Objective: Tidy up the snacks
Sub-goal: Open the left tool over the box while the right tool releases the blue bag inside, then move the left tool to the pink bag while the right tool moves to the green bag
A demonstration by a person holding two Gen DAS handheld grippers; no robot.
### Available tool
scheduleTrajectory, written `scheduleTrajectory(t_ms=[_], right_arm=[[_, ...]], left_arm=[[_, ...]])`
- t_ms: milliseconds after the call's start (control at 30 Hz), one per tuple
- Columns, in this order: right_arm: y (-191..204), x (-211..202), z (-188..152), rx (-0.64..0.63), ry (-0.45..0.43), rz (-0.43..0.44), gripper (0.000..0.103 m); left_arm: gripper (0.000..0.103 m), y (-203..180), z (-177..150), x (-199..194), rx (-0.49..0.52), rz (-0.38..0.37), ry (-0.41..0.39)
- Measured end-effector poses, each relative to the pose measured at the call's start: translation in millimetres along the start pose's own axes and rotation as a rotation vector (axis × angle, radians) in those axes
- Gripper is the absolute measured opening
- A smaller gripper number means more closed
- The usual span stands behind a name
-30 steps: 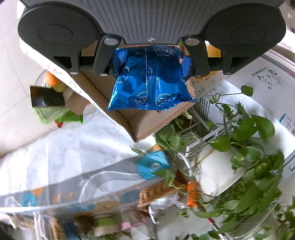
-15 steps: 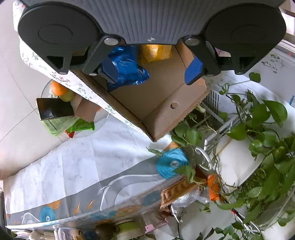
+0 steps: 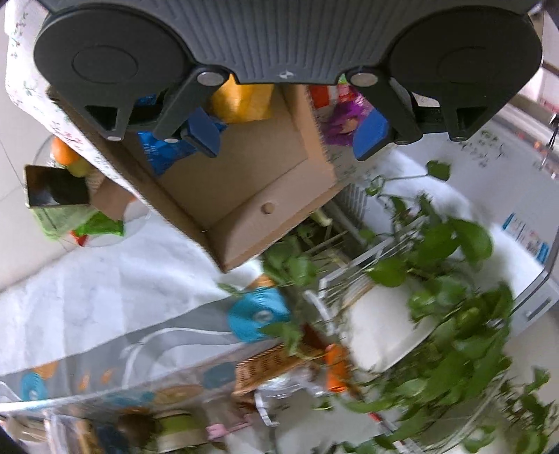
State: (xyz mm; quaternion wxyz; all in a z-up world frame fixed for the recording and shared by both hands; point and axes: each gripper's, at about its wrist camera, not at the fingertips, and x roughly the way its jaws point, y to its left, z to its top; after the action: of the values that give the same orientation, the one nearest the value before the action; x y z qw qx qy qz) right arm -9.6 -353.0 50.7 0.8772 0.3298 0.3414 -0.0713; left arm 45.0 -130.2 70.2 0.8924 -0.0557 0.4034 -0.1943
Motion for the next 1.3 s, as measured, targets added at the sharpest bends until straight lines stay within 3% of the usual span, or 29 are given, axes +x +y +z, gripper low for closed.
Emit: scheduleTrajectory(t_ms=[267, 500, 800, 1133, 1300], right_arm=[[29, 16, -14, -0.113, 0.072, 0.103, 0.089], [49, 39, -33, -0.158, 0.184, 0.179, 0.089], [66, 73, -46, -0.174, 0.27, 0.183, 0.089], [78, 114, -53, -0.226, 0.294, 0.099, 0.089], [85, 129, -61, -0.265, 0.322, 0.063, 0.092]], left_arm=[[0.088, 60, 0, -6, -0.046, 0.111, 0.014], [0.089, 93, -21, 2, -0.056, 0.168, 0.071], [0.089, 75, -69, 42, -0.031, 0.135, 0.179], [0.093, 66, -85, 66, 0.013, 0.172, 0.145], [0.095, 80, -89, 68, -0.012, 0.19, 0.172]])
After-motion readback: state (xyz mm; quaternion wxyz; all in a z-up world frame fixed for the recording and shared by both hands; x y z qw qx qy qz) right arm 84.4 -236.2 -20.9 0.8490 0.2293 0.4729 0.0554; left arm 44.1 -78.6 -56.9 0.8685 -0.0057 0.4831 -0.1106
